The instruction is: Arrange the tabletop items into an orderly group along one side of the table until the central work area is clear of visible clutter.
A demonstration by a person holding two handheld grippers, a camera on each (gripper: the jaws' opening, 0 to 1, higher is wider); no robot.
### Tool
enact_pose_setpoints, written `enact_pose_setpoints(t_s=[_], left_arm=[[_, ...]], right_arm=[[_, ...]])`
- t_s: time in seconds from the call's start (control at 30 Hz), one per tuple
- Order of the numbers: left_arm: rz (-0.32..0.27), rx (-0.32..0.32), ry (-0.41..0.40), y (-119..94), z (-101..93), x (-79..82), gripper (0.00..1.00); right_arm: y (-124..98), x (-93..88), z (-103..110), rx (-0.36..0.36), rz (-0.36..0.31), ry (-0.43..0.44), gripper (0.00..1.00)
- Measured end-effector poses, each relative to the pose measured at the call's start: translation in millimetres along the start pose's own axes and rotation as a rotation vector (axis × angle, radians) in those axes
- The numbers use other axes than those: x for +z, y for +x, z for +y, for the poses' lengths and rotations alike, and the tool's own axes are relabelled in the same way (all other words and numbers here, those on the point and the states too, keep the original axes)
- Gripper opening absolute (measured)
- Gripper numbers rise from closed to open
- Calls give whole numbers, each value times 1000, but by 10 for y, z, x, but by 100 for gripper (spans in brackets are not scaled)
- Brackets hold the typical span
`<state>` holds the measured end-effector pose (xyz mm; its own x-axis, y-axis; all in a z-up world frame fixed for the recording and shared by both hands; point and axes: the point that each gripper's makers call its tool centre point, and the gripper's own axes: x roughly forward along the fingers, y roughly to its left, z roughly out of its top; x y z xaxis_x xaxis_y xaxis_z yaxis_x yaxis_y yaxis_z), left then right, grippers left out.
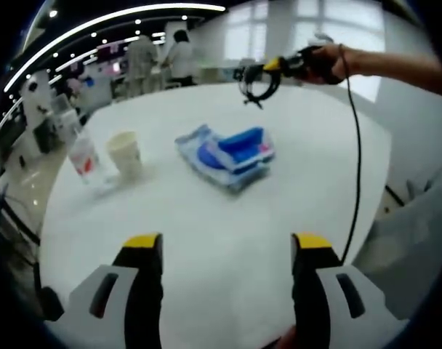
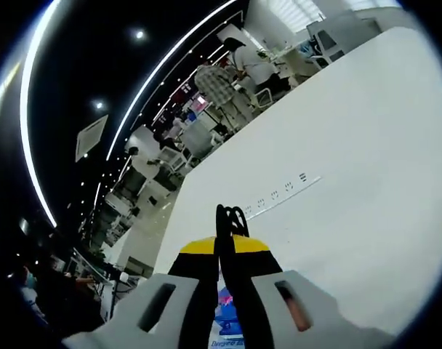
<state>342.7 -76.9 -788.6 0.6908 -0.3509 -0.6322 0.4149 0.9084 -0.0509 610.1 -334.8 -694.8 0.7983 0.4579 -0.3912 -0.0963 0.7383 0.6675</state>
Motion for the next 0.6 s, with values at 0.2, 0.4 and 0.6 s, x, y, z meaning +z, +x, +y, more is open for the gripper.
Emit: enact_pose_setpoints(t_s=[0.2, 0.4, 0.6], left_arm=[[4, 0, 1, 0, -1, -5, 68], [4, 4, -3, -6, 15, -6, 68], [5, 7, -3, -4, 27, -6, 68]], right_arm=[[8, -7, -132, -18, -1, 19, 4], [24, -57, -246, -33, 3, 41, 4], [-45, -151, -314, -40, 7, 57, 4]])
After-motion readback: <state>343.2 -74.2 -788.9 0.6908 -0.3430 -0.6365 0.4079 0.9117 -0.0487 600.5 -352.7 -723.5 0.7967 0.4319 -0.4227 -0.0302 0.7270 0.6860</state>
